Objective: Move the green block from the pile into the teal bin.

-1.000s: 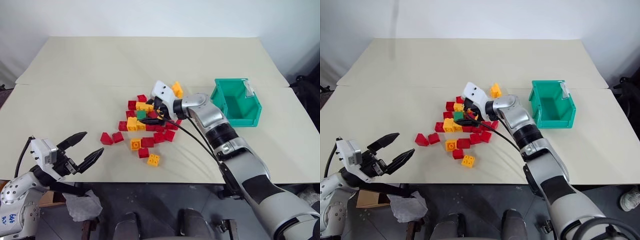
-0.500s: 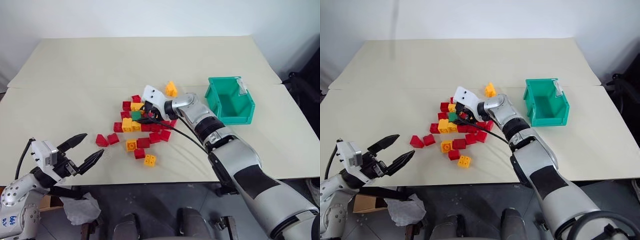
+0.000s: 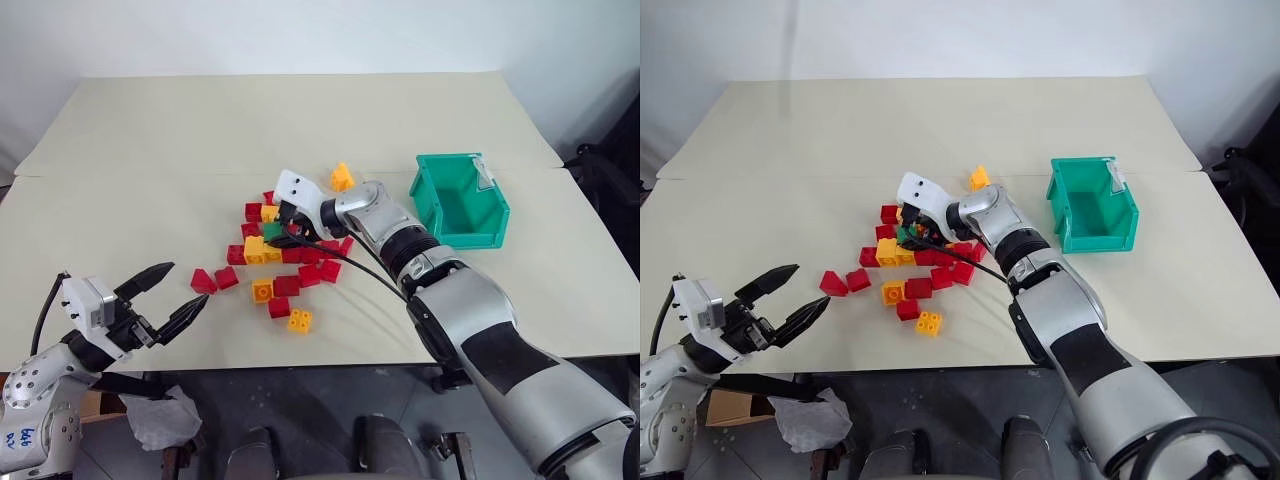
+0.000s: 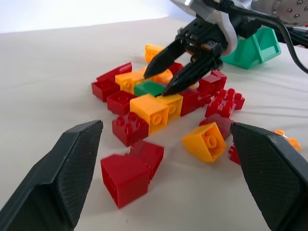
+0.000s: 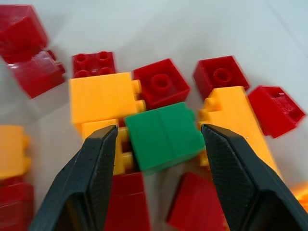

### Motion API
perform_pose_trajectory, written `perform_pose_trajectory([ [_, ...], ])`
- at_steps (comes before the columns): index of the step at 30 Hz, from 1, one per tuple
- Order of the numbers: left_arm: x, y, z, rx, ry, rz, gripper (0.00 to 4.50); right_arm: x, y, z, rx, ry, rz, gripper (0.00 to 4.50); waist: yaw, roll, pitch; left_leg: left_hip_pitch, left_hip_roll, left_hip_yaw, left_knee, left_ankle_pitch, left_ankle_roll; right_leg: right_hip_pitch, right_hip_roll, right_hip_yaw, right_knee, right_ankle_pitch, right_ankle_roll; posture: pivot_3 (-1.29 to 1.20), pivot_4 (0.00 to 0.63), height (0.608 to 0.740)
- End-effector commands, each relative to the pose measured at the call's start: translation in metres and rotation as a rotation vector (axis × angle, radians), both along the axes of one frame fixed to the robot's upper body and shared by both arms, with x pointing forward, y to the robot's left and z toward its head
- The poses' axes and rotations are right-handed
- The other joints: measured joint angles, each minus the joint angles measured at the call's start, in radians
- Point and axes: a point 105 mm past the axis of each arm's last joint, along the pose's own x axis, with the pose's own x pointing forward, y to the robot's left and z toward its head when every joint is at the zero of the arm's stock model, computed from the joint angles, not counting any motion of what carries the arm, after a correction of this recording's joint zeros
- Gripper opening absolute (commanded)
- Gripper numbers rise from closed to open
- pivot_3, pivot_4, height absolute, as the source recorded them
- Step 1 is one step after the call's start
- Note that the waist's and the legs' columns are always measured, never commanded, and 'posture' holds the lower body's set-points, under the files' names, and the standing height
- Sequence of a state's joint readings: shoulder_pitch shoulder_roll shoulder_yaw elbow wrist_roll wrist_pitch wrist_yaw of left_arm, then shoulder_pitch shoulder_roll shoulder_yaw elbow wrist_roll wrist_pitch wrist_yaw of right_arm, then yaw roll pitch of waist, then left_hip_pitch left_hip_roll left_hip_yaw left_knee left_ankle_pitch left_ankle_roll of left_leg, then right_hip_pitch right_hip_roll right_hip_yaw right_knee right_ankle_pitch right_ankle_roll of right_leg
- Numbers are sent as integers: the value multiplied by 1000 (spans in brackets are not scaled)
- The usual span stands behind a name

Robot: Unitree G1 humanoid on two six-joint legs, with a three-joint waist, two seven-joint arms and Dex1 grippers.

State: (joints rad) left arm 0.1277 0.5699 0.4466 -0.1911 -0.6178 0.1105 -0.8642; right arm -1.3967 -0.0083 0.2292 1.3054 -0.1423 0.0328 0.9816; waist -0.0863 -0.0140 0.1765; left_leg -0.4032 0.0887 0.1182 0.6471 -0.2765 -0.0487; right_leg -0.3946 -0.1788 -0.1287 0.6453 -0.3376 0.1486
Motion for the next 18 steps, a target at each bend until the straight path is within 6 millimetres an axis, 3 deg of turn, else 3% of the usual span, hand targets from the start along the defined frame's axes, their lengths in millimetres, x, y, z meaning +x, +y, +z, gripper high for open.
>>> perform_pose_trajectory([
  [1,-3,-4,9,23,-37,-15,4500,-2,-4,-8,-59,36,0,2870,1,0,0,0,0,0,0,0,0,0,0,0,0,0,0,0,150,740],
  [4,-4,-5,8,17,-35,-13,4500,-2,-7,-8,-53,65,-1,2294,1,0,0,0,0,0,0,0,0,0,0,0,0,0,0,0,150,740],
  [12,-5,-6,5,10,-31,-14,4500,13,-10,17,90,6,-108,2294,1,0,0,0,0,0,0,0,0,0,0,0,0,0,0,0,150,740],
  [18,-3,-5,4,9,-31,-15,4500,14,-13,3,13,-31,-109,2294,1,0,0,0,0,0,0,0,0,0,0,0,0,0,0,0,150,740],
])
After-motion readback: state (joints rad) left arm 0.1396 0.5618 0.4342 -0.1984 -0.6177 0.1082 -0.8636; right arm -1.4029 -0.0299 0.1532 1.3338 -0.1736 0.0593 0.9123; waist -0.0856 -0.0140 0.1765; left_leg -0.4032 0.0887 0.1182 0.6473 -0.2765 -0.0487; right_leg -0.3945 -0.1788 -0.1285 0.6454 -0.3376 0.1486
